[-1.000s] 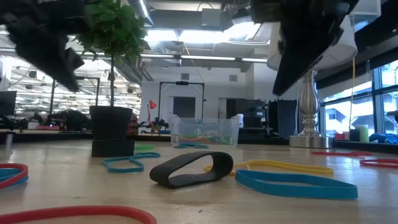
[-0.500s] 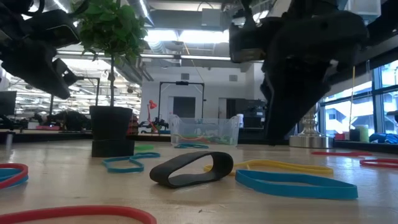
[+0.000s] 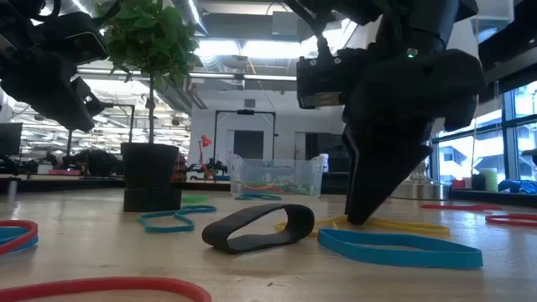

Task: Pick and place rubber bands into bin
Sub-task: Put the yellow rubber band into the transparent bin

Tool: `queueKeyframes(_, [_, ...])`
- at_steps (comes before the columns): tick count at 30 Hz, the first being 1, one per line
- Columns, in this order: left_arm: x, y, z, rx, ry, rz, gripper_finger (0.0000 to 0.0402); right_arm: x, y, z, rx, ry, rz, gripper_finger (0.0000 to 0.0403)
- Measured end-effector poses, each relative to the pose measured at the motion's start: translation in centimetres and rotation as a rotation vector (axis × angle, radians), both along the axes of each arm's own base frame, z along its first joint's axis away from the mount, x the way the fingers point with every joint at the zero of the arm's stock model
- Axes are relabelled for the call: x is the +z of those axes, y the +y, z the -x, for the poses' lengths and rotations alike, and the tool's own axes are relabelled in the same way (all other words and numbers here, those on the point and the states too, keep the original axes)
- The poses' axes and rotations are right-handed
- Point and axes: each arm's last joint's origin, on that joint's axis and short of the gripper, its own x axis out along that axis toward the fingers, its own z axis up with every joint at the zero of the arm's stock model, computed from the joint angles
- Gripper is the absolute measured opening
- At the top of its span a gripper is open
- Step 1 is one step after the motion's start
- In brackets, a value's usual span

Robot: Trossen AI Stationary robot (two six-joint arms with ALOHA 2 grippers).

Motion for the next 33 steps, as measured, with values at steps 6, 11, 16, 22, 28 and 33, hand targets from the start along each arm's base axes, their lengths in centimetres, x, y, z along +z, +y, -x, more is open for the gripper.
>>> queueKeyframes(6, [0.0, 0.0, 0.0, 0.009, -0.008, -0.004, 0.0002, 0.4, -0.3, 0.1, -0.058, 0.0, -0.022, 0.0012])
queueKeyframes(11, [0.2, 0.0, -0.2, 0.013, -0.031, 0.005, 0.0002, 2.5, -1.0, 0.3, -0.107, -0.017, -0.082, 0.0015])
queueKeyframes(16, [0.4, -0.1, -0.3, 0.017, -0.052, 0.013, 0.0002, 8.3, -3.0, 0.4, -0.091, -0.195, -0.082, 0.0004])
queueKeyframes(22, [0.8, -0.1, -0.6, 0.055, -0.108, 0.008, 0.0002, 14.7, -7.8, 1.7, -0.149, -0.407, -0.008, 0.0002])
queueKeyframes(28, [1.0, 0.0, -0.7, 0.086, -0.135, -0.004, 0.0002, 18.5, -13.9, 2.7, -0.195, -0.546, 0.117, 0.0002])
queueKeyframes(33, [1.0, 0.0, -0.7, 0.093, -0.143, -0.006, 0.0002, 19.5, -18.9, 2.0, -0.157, -0.571, 0.251, 0.0001])
